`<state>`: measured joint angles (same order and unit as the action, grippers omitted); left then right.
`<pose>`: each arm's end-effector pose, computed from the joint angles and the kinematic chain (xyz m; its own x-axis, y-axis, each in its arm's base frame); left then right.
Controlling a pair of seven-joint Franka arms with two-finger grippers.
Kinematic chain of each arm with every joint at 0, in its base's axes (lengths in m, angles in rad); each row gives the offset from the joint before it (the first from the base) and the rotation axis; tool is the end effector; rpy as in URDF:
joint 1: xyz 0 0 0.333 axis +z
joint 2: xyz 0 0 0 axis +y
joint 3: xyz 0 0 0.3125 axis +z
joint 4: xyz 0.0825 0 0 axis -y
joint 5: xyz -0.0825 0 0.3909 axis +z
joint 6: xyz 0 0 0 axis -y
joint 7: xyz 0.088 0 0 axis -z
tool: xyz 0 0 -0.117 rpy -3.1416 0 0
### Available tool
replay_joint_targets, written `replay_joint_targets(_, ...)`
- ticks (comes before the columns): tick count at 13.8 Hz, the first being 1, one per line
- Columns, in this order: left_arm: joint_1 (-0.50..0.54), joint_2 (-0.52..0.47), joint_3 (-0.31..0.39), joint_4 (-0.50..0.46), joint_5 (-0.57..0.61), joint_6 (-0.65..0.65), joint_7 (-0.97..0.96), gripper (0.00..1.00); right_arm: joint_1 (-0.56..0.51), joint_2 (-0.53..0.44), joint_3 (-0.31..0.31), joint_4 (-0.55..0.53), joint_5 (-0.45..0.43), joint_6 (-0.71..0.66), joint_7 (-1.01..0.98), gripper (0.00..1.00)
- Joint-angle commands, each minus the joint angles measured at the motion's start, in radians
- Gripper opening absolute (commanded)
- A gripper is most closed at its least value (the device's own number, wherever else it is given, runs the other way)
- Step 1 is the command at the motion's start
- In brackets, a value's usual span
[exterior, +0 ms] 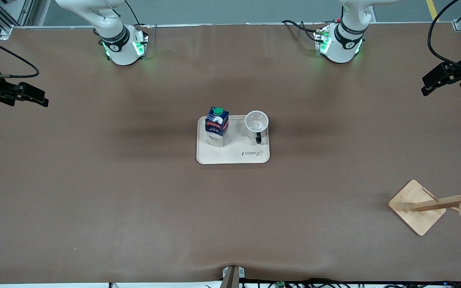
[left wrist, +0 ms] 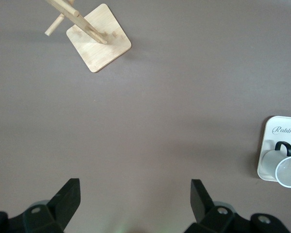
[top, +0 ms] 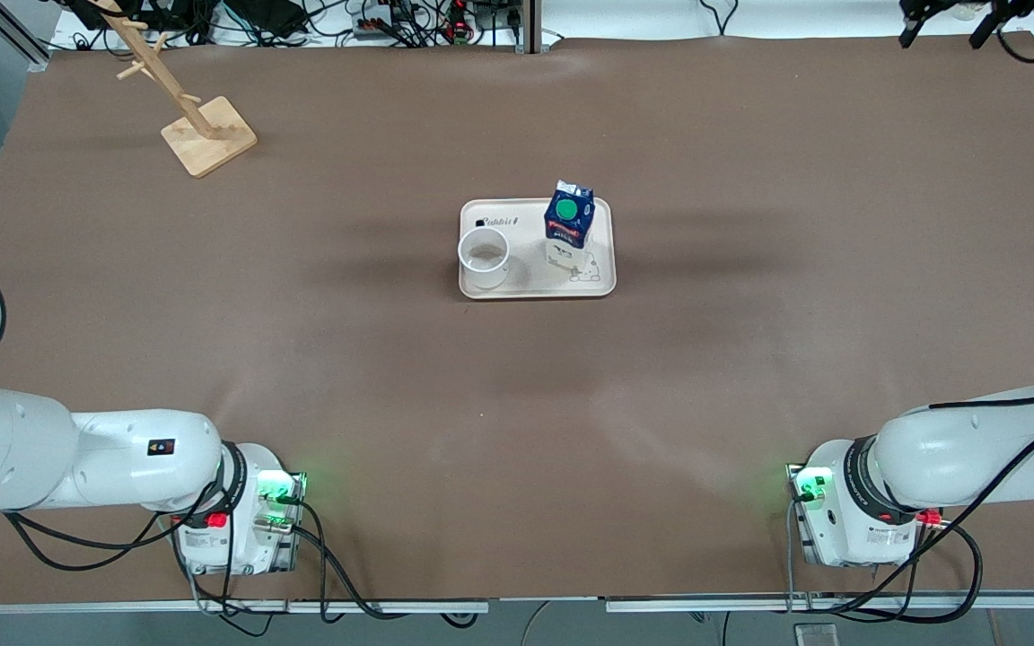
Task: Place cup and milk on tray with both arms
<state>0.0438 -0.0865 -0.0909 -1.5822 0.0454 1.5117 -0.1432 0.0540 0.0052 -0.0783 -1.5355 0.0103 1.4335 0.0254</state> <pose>0.5283 -0.0216 0.6474 0.9949 0.0986 0.0231 0.0997 -0.9937 -0.0503 0.5472 -0.0119 0.6136 0.9931 -0.0482 -0.1072 -0.0492 -0.9988 -0.0072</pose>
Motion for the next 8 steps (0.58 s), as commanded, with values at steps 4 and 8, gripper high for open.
replay_joint_targets(4,-0.004,0.027,-0.018,0.002,-0.016,-0.002,-0.015,1.0,-0.017,-0.008,0.015,0.112,-0.027,-0.061,-0.012,1.0)
replay_joint_targets(8,0.001,0.019,-0.026,0.007,-0.019,-0.002,-0.052,1.0,-0.056,-0.008,0.014,0.103,-0.023,-0.061,-0.024,1.0)
